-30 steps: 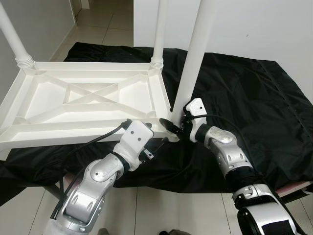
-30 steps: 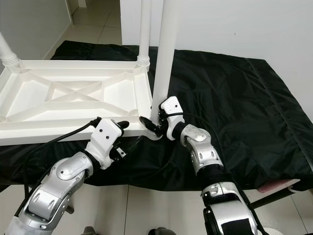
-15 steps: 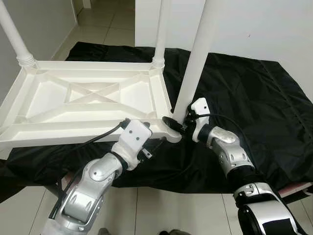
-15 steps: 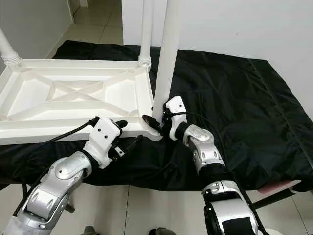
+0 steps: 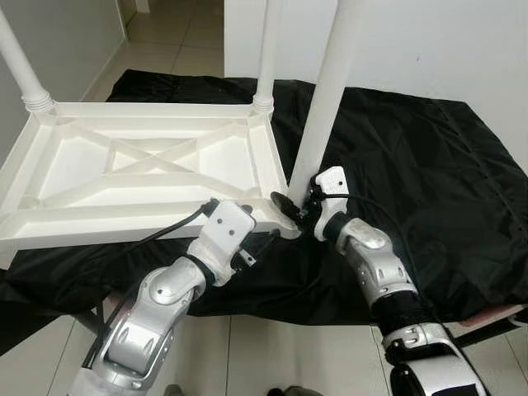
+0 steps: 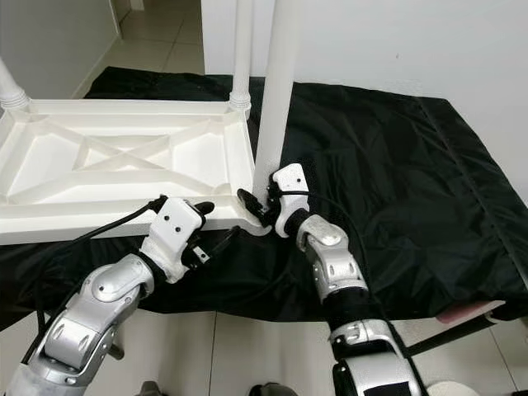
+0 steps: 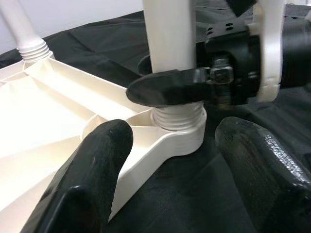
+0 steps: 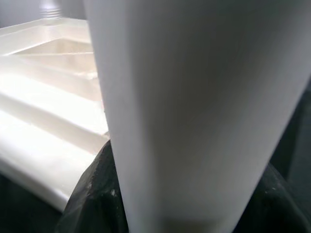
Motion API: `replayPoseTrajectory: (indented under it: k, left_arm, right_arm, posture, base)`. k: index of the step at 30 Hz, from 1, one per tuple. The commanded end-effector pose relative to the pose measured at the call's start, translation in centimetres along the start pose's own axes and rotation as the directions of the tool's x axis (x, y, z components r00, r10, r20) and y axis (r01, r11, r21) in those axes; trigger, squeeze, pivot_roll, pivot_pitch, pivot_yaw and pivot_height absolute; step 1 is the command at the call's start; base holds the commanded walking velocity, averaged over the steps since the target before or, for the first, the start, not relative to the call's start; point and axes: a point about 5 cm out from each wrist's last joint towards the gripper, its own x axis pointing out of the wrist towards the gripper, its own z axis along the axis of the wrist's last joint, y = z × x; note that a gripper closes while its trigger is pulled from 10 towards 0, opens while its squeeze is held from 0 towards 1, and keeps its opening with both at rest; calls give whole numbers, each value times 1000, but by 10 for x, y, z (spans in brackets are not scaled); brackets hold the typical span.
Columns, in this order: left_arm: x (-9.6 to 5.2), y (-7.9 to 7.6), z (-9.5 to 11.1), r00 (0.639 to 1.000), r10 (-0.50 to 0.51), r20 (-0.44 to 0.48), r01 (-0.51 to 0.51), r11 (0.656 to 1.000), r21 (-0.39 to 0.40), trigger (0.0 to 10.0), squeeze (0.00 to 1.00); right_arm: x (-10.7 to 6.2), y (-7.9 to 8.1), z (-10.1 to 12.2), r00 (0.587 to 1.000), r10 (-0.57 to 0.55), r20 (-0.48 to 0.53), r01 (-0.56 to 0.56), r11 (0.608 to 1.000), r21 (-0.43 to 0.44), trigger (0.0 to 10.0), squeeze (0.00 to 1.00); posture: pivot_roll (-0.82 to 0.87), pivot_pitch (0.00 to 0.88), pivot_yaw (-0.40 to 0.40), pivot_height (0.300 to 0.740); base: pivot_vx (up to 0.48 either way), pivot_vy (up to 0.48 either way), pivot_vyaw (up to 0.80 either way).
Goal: Building children table
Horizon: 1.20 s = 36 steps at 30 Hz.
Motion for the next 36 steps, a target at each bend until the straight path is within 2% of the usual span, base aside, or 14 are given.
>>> replayPoseTrajectory:
  k: [1,2,6,7,9,11,13,16,19,24,25,26,31,36]
  left_arm:
    - [-1,1,-3,1000,9,-14,-9,1000,-3,10000,0]
    - [-1,1,-3,1000,9,-14,-9,1000,-3,10000,0]
    - [-1,1,-3,1000,11,-12,-11,1000,-3,10000,0]
    - [-1,1,-3,1000,11,-12,-11,1000,-3,10000,0]
    - [0,-1,-3,1000,8,-10,-8,1000,-4,10000,0]
    - [0,-1,-3,1000,8,-9,-8,1000,-4,10000,0]
    - [2,-1,-2,1000,6,-5,-6,1000,-6,10000,0]
    - [2,-1,-2,1000,6,-3,-6,1000,-7,10000,0]
    - [2,0,-2,1000,0,-5,0,1000,-1,10000,0]
    - [3,3,-2,1000,-4,-7,4,1000,7,10000,0]
    - [3,3,-1,1000,-5,-5,5,1000,7,10000,0]
    - [4,2,-1,1000,-7,-5,7,1000,0,10000,0]
    - [6,2,-2,1000,-9,-5,9,1000,-9,10000,0]
    - [8,3,0,1000,-24,4,24,1000,-5,10000,0]
  right_arm:
    - [0,-2,0,993,-120,-8,120,992,31,10000,0]
    - [0,-2,0,993,-120,-8,120,992,31,10000,0]
    - [-2,1,1,964,-265,-1,265,963,47,10000,0]
    - [-2,1,1,964,-265,-1,265,963,47,10000,0]
    - [-3,6,1,940,-342,5,340,936,88,10000,0]
    - [-3,7,1,930,-367,7,364,926,100,10000,0]
    - [-3,13,6,897,-441,29,435,893,118,10000,0]
    - [-3,17,8,880,-475,35,468,876,118,10000,0]
    - [-3,20,13,882,-468,55,460,880,116,10000,0]
    - [-5,16,14,871,-489,51,476,865,162,10000,0]
    - [-6,16,15,868,-494,54,480,862,165,10000,98]
    - [-7,17,16,873,-483,70,466,867,179,10000,1000]
    - [-9,18,20,881,-460,112,434,879,200,10000,1000]
    - [-16,6,22,889,-437,136,413,894,174,10000,1000]
  posture:
    - [2,100,-66,740]
    - [2,100,-66,740]
    - [0,101,-64,740]
    - [0,101,-64,740]
    - [-2,101,-69,740]
    - [-2,101,-69,740]
    - [-2,100,-68,740]
    - [-2,100,-68,740]
    - [-6,101,-62,740]
    - [-9,101,-60,740]
    - [-12,100,-57,740]
    - [-11,99,-56,740]
    - [-13,100,-53,740]
    - [-26,94,-44,740]
  base:
    - [0,0,0]
    - [0,0,0]
    - [0,0,0]
    - [0,0,0]
    - [0,0,0]
    - [0,0,0]
    - [0,0,0]
    - [0,0,0]
    - [0,0,0]
    - [0,0,0]
    - [0,0,0]
    - [0,0,0]
    - [0,0,0]
    - [0,0,0]
